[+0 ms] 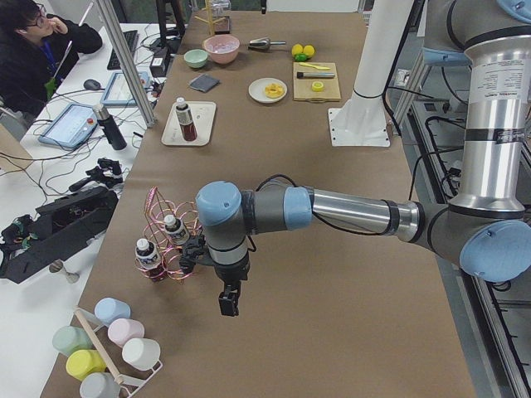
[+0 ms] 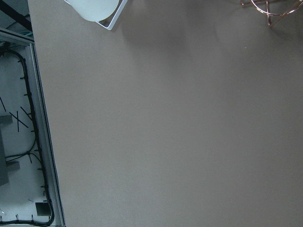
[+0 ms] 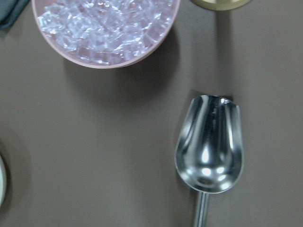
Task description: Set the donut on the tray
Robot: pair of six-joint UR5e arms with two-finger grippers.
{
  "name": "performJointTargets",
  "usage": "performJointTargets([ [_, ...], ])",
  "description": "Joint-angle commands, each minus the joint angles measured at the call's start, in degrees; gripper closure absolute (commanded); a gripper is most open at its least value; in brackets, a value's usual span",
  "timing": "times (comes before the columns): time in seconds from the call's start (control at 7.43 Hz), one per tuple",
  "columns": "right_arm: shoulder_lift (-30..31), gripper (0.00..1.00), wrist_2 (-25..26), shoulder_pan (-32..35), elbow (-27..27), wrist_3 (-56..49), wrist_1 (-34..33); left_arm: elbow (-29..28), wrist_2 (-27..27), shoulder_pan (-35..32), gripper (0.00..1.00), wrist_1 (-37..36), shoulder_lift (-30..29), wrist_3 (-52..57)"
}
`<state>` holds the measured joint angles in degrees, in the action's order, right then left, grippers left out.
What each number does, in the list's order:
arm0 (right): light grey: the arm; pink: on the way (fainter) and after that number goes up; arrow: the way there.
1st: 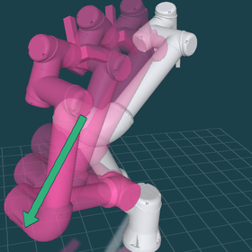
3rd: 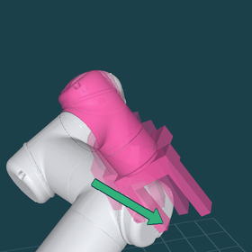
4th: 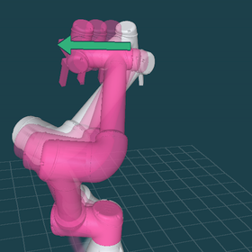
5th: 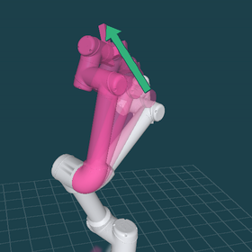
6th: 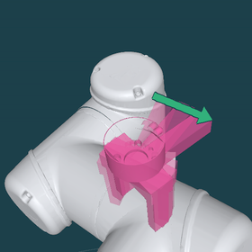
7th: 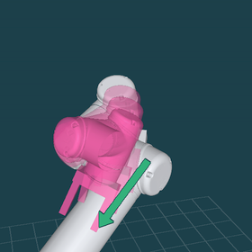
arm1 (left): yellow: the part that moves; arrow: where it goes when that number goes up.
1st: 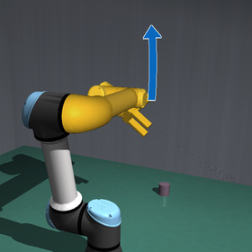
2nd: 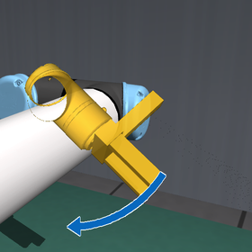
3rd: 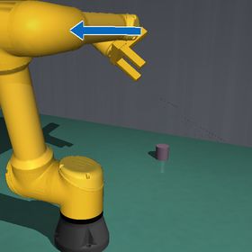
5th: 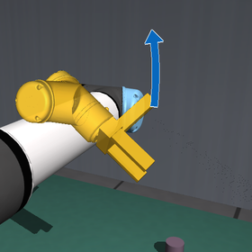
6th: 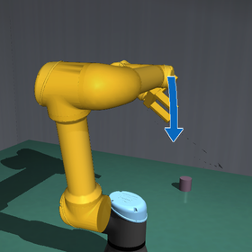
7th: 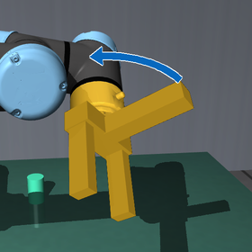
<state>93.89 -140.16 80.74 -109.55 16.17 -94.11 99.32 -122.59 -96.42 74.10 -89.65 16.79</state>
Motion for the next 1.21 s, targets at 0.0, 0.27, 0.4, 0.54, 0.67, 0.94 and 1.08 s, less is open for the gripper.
performJointTargets([
  [0.0, -6.15, 0.0, -1.09, -11.34, -3.03, 15.32, 1.63, 0.17, -0.01, 0.0, 0.02, 0.0, 0.0, 0.0],
  [0.27, -7.41, 0.0, 1.27, -18.13, -1.21, 20.13, 14.66, 0.09, -0.1, 0.09, 0.02, -0.09, -0.09, 0.0],
  [0.4, -7.32, 0.0, 3.47, -21.04, 1.41, 21.09, 20.14, 0.0, -0.1, 0.09, 0.02, -0.09, -0.17, 0.0],
  [0.54, -7.41, 0.0, 3.31, -22.28, 2.74, 23.1, 21.5, 0.0, -0.02, 0.09, 0.02, -0.09, -0.09, 0.0],
  [0.67, -7.58, 0.0, 3.49, -25.08, 2.93, 23.9, 21.86, 0.0, -0.01, 0.09, 0.02, -0.09, -0.09, 0.0],
  [0.94, -9.59, 0.0, 6.71, -30.88, 3.02, 32.47, 21.95, -0.09, 0.07, 0.09, 0.02, -0.09, 0.0, 0.0],
  [1.08, -11.0, 0.0, 8.83, -33.78, 3.46, 37.31, 21.95, -0.18, 0.16, 0.09, 0.02, -0.09, 0.0, 0.0],
])
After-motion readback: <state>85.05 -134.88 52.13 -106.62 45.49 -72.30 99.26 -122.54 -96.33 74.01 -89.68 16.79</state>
